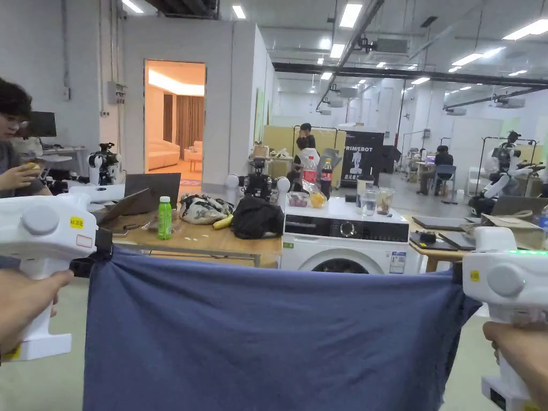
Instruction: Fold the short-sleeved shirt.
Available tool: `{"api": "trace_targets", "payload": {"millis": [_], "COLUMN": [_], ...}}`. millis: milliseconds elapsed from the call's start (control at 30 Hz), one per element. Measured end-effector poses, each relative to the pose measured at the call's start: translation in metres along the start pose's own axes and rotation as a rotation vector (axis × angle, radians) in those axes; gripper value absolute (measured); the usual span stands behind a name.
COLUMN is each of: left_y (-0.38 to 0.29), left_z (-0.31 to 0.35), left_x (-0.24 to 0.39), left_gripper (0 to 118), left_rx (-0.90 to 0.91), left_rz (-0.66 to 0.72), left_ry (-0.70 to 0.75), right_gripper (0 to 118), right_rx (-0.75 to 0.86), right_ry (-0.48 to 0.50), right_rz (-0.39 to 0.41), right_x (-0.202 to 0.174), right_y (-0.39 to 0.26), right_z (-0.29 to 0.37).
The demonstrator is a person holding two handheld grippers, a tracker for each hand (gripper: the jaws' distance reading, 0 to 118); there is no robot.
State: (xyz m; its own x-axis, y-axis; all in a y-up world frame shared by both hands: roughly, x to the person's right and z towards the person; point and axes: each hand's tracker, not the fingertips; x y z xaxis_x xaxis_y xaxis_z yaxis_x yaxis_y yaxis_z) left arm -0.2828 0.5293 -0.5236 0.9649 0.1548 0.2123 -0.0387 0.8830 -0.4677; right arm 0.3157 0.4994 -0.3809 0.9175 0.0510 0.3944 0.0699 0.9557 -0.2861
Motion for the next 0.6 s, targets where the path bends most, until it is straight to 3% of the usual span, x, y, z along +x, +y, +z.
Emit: {"api": "trace_targets", "payload": {"millis": [367,600], "left_y": [0.108,0.138], "left_z": [0.019,0.033], "left_x": [0.019,0.028], "left_gripper": [0,0], "left_rx": [0.151,0.221], "left_rz": [-0.045,-0.083], "left_ry": [0.011,0.036], "right_gripper": [0,0], "right_rx": [0.116,0.214], "right_ry": [-0.027,-0.043], "right_rz": [-0.032,-0.027], "right_x": [-0.001,-0.004], "right_y": [0.113,0.150], "right_z": [-0.003,0.006]}}
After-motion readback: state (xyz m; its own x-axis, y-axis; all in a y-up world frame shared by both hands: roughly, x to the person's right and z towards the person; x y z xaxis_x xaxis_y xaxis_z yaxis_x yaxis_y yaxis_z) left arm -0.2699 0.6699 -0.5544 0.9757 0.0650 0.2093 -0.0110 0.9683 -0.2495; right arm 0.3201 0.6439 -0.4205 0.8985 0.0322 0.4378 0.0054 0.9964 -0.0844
